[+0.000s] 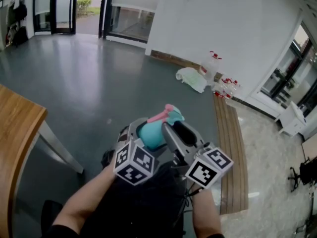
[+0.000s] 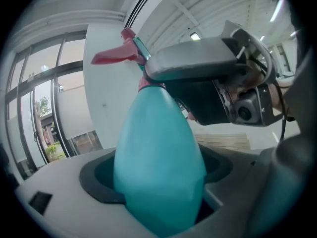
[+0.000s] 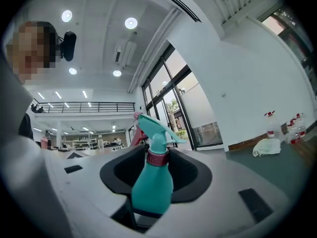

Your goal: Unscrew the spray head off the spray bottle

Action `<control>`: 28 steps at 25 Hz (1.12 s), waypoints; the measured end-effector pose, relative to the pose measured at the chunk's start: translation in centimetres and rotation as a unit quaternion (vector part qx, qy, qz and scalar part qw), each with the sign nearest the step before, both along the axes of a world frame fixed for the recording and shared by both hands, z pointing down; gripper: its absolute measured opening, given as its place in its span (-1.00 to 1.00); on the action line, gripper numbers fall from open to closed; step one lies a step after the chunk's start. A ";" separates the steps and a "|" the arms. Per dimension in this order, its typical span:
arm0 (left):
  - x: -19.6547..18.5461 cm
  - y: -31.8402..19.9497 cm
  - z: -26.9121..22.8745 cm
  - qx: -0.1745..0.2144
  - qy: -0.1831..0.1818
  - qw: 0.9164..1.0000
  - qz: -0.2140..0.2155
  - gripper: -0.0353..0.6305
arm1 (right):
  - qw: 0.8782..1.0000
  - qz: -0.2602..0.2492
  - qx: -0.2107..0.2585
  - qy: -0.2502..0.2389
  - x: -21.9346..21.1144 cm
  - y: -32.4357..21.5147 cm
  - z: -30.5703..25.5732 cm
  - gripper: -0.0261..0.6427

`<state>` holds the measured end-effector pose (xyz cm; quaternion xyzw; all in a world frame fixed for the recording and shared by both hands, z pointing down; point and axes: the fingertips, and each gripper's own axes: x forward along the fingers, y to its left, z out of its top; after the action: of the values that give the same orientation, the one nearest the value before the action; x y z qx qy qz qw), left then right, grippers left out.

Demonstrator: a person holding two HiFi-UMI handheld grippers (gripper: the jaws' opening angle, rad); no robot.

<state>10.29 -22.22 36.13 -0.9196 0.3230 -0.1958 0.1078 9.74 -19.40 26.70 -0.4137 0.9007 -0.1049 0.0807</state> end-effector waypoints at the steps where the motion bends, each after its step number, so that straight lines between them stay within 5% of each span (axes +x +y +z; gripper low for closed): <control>1: 0.1 0.1 0.0 -0.001 0.000 1.000 0.003 0.41 | 1.000 0.001 0.001 0.004 0.1 0.0 0.0 -0.54; 9: 0.7 1.7 -0.4 -0.038 0.032 0.996 0.079 0.41 | 0.997 -0.071 0.017 0.003 0.1 0.8 -0.4 -0.52; 21: 1.7 6.5 -1.0 -0.094 0.063 0.964 0.242 0.41 | 0.960 -0.268 0.077 -0.007 0.3 4.2 -0.6 -0.53; 24: 2.0 6.5 -0.9 -0.097 0.065 0.964 0.237 0.42 | 0.961 -0.267 0.077 -0.010 0.7 4.1 -0.5 -0.52; 28: 1.7 4.4 -0.8 -0.091 0.074 0.977 0.179 0.42 | 0.975 -0.212 0.068 -0.001 0.9 2.7 -0.2 -0.51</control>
<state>11.96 -17.79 35.35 -0.9804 0.1415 -0.1330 0.0326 10.67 -16.66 26.54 -0.2067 0.9730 -0.0579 0.0852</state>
